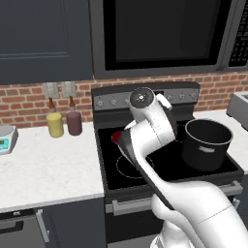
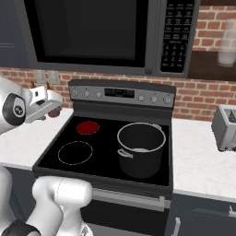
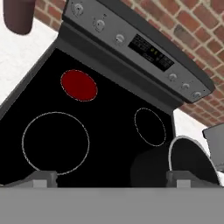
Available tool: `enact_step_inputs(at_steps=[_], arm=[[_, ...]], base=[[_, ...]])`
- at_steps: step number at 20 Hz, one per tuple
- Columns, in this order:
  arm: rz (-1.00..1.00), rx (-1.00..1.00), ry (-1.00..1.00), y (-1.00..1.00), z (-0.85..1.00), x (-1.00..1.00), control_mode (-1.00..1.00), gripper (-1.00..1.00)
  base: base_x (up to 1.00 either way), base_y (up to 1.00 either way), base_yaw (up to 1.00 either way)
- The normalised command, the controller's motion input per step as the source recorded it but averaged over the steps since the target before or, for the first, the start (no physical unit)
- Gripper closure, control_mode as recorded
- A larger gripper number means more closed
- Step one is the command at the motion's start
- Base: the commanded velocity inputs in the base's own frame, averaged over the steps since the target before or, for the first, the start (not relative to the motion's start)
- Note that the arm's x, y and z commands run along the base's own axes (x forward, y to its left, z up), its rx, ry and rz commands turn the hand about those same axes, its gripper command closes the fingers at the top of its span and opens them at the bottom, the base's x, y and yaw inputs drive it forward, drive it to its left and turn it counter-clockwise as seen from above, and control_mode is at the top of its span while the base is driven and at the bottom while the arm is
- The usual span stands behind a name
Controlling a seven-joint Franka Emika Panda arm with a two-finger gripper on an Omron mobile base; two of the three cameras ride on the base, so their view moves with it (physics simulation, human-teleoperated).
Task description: Turn off the rear left burner of the stove.
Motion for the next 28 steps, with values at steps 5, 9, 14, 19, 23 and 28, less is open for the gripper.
enact_step_inputs(at_steps=[5,9,14,19,23,28], arm=[[0.06,-0.1,-0.31,-0.01,-0.13,0.33,-1.0,-1.0],[0.03,0.0,-0.24,0.0,-0.01,0.37,-1.0,-1.0],[0.01,0.04,-0.2,0.0,0.0,0.46,-1.0,-1.0],[0.01,0.09,-0.22,0.0,0.0,0.54,-1.0,-1.0],[0.04,0.11,-0.19,0.01,0.0,0.64,-1.0,-1.0],[0.06,0.13,-0.13,0.02,0.0,0.77,-1.0,-1.0]], base=[[0.0,0.0,0.0],[0.0,0.0,0.0],[0.0,0.0,0.0],[0.0,0.0,0.0],[0.0,0.0,0.0],[0.0,0.0,0.0]])
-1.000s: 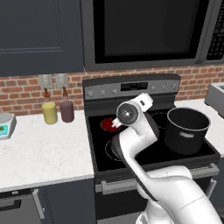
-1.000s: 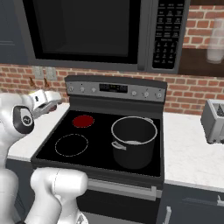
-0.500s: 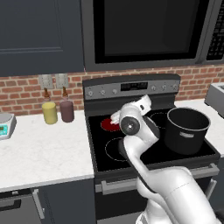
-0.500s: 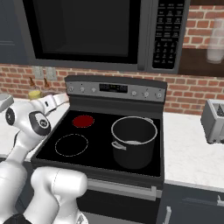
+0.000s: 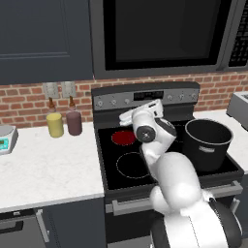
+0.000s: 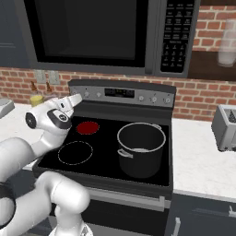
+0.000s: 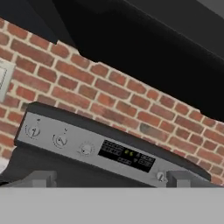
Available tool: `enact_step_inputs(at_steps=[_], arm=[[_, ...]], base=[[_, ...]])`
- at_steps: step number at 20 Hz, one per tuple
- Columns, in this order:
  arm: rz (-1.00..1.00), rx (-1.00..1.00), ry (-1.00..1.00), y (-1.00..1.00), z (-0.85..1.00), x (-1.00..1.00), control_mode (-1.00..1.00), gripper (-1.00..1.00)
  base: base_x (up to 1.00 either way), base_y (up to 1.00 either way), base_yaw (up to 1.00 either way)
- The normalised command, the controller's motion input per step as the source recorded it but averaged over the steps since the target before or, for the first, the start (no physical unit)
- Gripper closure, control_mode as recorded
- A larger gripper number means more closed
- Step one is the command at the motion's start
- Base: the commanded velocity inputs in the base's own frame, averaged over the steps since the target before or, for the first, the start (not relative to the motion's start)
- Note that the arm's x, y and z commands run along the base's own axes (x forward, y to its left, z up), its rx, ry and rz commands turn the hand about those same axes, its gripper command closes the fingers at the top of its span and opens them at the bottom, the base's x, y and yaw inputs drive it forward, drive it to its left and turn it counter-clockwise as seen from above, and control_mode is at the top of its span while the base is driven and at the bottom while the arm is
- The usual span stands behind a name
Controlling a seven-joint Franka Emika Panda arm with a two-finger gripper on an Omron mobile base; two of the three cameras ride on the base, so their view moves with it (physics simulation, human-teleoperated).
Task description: Turn off the rear left burner of the stove.
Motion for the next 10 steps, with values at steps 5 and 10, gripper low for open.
enact_step_inputs(at_steps=[5,10], arm=[[0.04,0.02,-0.01,0.08,-0.07,0.57,-1.0,-1.0],[0.0,-0.02,-0.01,0.04,-0.13,0.16,-1.0,-1.0]], base=[[0.0,0.0,0.0],[0.0,0.0,0.0]])
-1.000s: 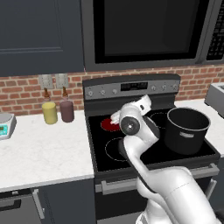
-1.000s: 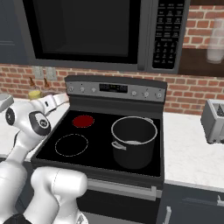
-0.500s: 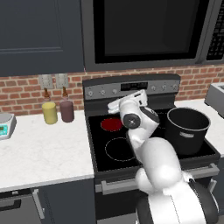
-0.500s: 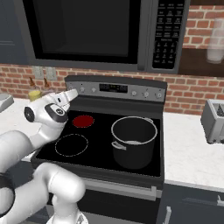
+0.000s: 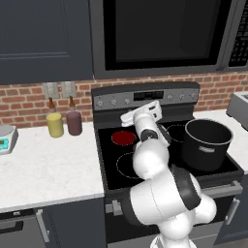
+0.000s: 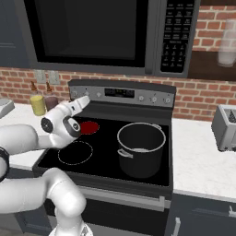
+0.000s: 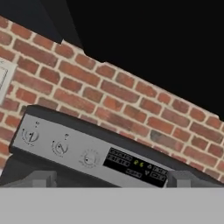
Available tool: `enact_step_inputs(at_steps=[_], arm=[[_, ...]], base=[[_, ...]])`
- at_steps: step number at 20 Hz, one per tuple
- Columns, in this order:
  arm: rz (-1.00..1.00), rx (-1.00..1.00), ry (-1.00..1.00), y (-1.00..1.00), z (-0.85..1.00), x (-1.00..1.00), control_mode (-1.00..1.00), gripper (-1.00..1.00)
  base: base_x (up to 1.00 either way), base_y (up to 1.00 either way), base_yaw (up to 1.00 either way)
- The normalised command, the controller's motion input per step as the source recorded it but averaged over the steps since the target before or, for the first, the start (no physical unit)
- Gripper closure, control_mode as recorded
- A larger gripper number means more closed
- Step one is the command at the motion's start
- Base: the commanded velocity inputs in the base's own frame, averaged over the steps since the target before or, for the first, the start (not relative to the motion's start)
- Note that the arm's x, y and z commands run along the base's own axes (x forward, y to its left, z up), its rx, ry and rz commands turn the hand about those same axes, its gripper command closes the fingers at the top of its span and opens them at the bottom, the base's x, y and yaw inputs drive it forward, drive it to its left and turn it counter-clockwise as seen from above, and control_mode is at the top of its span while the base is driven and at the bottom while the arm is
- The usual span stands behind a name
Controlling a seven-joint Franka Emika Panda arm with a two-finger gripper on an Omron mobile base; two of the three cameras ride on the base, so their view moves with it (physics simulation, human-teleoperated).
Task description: Turn off the rear left burner of the stove.
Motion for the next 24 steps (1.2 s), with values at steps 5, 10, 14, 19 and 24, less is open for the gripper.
enact_step_inputs(at_steps=[5,10,14,19,24], arm=[[0.0,0.0,-0.03,0.29,-0.24,0.14,-1.0,-1.0],[0.0,0.0,-0.02,0.29,-0.04,0.24,-1.0,-1.0],[0.0,0.0,-0.01,0.24,0.0,0.39,-1.0,-1.0],[0.04,0.0,0.0,0.08,0.0,0.46,-1.0,-1.0],[0.15,0.02,0.0,0.0,0.0,0.29,-1.0,-1.0]], base=[[0.0,0.0,0.0],[0.0,0.0,0.0],[0.0,0.0,0.0],[0.0,0.0,0.0],[0.0,0.0,0.0]])
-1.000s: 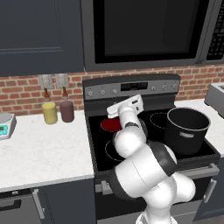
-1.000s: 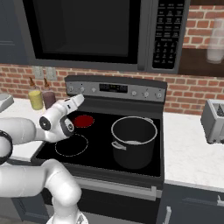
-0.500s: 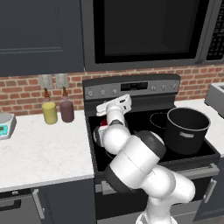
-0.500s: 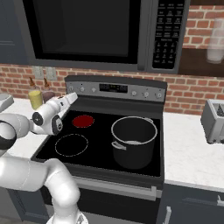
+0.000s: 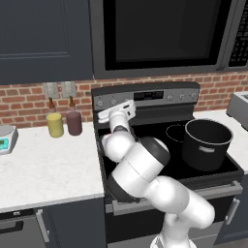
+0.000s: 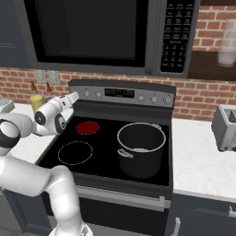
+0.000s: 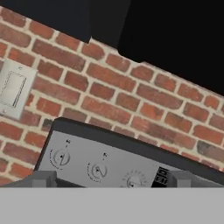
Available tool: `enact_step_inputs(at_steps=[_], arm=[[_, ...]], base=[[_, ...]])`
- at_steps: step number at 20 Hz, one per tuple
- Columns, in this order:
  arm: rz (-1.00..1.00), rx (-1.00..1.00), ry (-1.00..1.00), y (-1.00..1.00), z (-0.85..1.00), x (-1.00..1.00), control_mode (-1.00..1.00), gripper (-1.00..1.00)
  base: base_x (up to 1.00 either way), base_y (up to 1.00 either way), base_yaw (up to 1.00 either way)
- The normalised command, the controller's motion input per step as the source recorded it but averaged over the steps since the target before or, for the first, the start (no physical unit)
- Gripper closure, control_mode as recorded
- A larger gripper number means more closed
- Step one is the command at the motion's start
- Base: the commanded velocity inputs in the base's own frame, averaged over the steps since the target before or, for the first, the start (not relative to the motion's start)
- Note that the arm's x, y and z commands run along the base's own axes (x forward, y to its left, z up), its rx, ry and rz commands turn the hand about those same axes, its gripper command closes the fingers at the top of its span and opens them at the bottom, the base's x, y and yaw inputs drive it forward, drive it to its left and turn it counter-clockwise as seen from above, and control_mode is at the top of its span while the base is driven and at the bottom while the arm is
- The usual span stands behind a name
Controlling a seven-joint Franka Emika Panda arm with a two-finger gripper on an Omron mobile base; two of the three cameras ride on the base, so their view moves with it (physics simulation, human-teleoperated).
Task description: Turn off the rear left burner of the stove.
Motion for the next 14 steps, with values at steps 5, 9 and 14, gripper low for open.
enact_step_inputs(at_steps=[5,9,14], arm=[[0.07,0.0,0.0,-0.04,-0.05,0.08,-1.0,-1.0],[0.05,0.0,0.0,-0.19,-0.13,0.03,-1.0,-1.0],[0.05,0.0,0.0,-0.29,-0.05,0.05,-1.0,-1.0]], base=[[0.0,0.0,0.0],[0.0,0.0,0.0],[0.0,0.0,0.0]])
